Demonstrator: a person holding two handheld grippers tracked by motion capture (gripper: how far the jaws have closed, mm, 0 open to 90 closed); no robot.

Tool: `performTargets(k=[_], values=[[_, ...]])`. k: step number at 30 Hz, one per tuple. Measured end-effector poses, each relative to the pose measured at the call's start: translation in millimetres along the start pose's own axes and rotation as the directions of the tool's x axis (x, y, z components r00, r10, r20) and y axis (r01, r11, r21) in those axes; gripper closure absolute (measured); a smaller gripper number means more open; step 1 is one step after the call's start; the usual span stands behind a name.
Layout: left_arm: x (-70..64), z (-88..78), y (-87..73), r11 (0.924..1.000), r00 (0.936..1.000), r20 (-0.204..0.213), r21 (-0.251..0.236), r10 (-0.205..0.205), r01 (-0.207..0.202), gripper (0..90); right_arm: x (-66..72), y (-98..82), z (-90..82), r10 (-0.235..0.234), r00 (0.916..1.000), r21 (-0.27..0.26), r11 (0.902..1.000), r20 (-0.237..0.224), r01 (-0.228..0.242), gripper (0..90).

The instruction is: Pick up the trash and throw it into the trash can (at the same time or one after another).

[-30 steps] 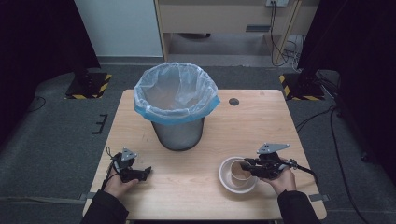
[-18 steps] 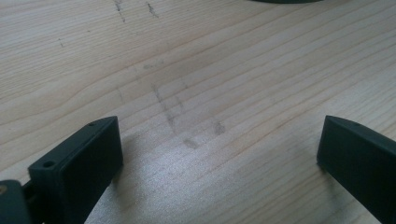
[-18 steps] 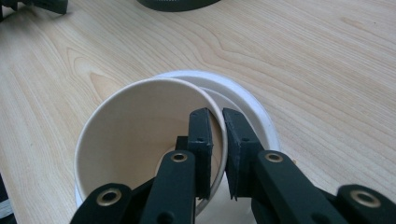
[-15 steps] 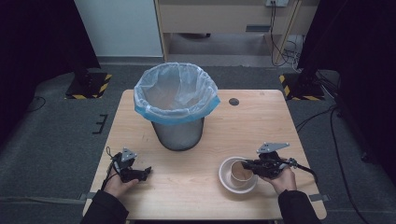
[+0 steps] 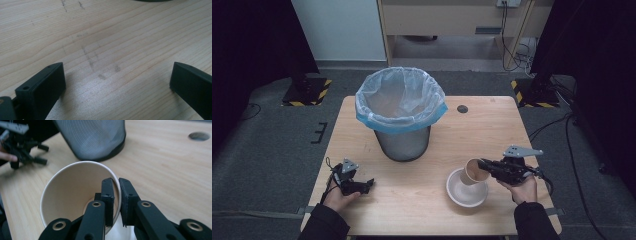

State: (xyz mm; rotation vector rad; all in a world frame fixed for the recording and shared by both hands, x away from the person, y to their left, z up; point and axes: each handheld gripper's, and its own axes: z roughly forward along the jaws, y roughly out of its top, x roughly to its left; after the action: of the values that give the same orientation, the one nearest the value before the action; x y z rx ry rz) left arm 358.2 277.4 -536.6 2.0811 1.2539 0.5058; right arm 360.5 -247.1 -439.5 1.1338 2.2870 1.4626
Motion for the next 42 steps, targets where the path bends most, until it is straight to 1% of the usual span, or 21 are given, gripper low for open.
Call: performTargets(k=[1,2,4,6,8,9,10,13,15,19,22,23,25,26,30,32,33,39,42], values=[[0.0,0.0,0.0,1.0000,1.0000,0.000,0.000,0.000,0.000,0.0,-1.0,1.0,-1.8,0.002,1.0000,-0.018,0.9998,0.005,-0.002,83.0],[0.0,0.0,0.0,1.0000,1.0000,0.000,0.000,0.000,0.000,0.0,-2.0,3.1,-5.2,0.014,0.9999,-0.044,0.9989,0.007,-0.014,83.0],[0.0,0.0,0.0,1.0000,1.0000,0.000,0.000,0.000,0.000,0.0,-3.7,6.6,-10.5,0.024,0.9996,-0.089,0.9957,0.014,-0.022,83.0],[0.0,0.0,0.0,1.0000,1.0000,0.000,0.000,0.000,0.000,0.0,-4.9,9.9,-16.1,0.038,0.9992,-0.143,0.9891,0.015,-0.035,83.0],[0.0,0.0,0.0,1.0000,1.0000,0.000,0.000,0.000,0.000,0.0,-5.8,11.4,-19.7,0.048,0.9988,-0.175,0.9835,0.015,-0.044,83.0],[0.0,0.0,0.0,1.0000,1.0000,0.000,0.000,0.000,0.000,0.0,-6.4,12.7,-22.4,0.058,0.9982,-0.200,0.9783,0.013,-0.054,83.1],[0.0,0.0,0.0,1.0000,1.0000,0.000,0.000,0.000,0.000,0.0,-6.9,13.5,-24.1,0.061,0.9980,-0.213,0.9755,0.014,-0.057,83.1],[0.0,0.0,0.0,1.0000,1.0000,0.000,0.000,0.000,0.000,0.0,-8.7,18.4,-31.2,0.080,0.9968,-0.270,0.9600,0.007,-0.075,83.1],[0.0,0.0,0.0,1.0000,1.0000,0.000,0.000,0.000,0.000,0.0,-9.5,22.2,-34.5,0.080,0.9968,-0.287,0.9550,0.009,-0.074,83.1],[-0.1,0.0,0.0,1.0000,1.0000,0.000,0.000,0.000,0.000,0.0,-12.1,32.6,-41.0,0.086,0.9963,-0.334,0.9393,0.007,-0.078,83.1],[0.0,0.0,0.0,1.0000,1.0000,0.000,0.000,0.000,0.000,0.0,-13.1,42.9,-46.3,0.095,0.9955,-0.378,0.9214,-0.006,-0.090,83.1],[0.0,0.0,0.0,1.0000,1.0000,0.000,0.000,0.000,0.000,0.0,-13.0,47.7,-48.3,0.096,0.9953,-0.397,0.9133,-0.007,-0.091,83.1],[0.0,0.0,0.0,1.0000,1.0000,0.000,0.000,0.000,0.000,0.0,-12.8,54.4,-51.1,0.094,0.9955,-0.420,0.9031,-0.008,-0.089,83.1],[0.0,0.0,0.0,1.0000,1.0000,0.000,0.000,0.000,0.000,0.0,-12.4,59.1,-52.9,0.095,0.9954,-0.436,0.8957,-0.009,-0.089,83.2],[0.0,0.0,0.0,1.0000,1.0000,0.000,0.000,0.000,0.000,0.0,-10.5,73.0,-58.9,0.091,0.9958,-0.475,0.8762,-0.009,-0.085,83.2],[0.0,0.0,0.0,1.0000,1.0000,0.000,0.000,0.000,0.000,0.0,-9.9,78.6,-61.5,0.088,0.9961,-0.487,0.8697,-0.008,-0.080,83.2],[0.0,0.0,0.0,1.0000,1.0000,0.000,0.000,0.000,0.000,0.0,-9.3,83.2,-63.6,0.087,0.9961,-0.498,0.8637,-0.007,-0.079,83.2],[0.0,0.0,0.0,1.0000,1.0000,0.000,0.000,0.000,0.000,0.0,-7.0,97.9,-70.1,0.075,0.9972,-0.524,0.8493,0.003,-0.062,83.2],[0.0,0.0,0.0,1.0000,1.0000,0.000,0.000,0.000,0.000,0.0,-5.6,104.7,-73.3,0.069,0.9976,-0.529,0.8469,0.008,-0.054,83.2]])
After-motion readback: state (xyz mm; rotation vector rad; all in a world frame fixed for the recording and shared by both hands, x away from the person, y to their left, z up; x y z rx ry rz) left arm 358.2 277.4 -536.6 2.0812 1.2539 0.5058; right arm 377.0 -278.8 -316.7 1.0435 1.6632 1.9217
